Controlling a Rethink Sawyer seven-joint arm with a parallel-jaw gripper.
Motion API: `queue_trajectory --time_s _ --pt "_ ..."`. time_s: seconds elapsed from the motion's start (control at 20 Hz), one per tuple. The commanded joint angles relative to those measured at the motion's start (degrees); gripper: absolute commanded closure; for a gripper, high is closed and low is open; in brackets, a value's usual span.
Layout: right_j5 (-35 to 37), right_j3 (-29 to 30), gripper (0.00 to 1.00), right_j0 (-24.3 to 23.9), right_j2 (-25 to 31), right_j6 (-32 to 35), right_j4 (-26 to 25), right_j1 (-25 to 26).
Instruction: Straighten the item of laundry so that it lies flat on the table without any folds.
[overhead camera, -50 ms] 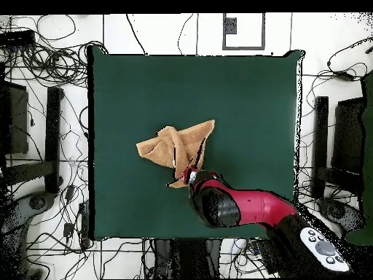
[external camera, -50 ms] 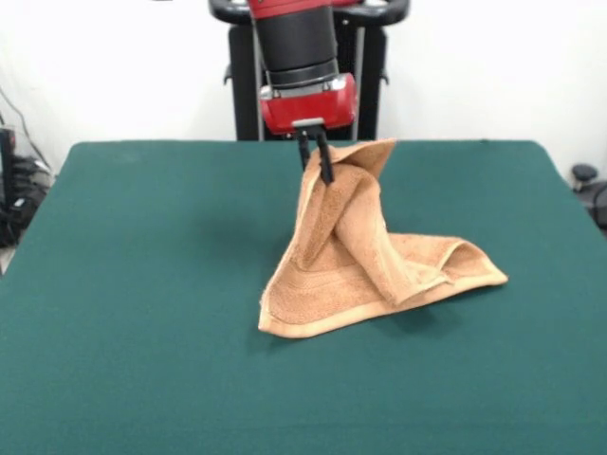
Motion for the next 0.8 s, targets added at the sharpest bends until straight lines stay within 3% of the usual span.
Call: queue_trajectory --time_s 0.05,0.8 --pt "6.09 2.40 1.00 -1.68 7.77 -3.56 -3.10 3.97" --pt "6.92 1.36 1.00 -7.83 10.32 -6.07 -8.29 7.55"
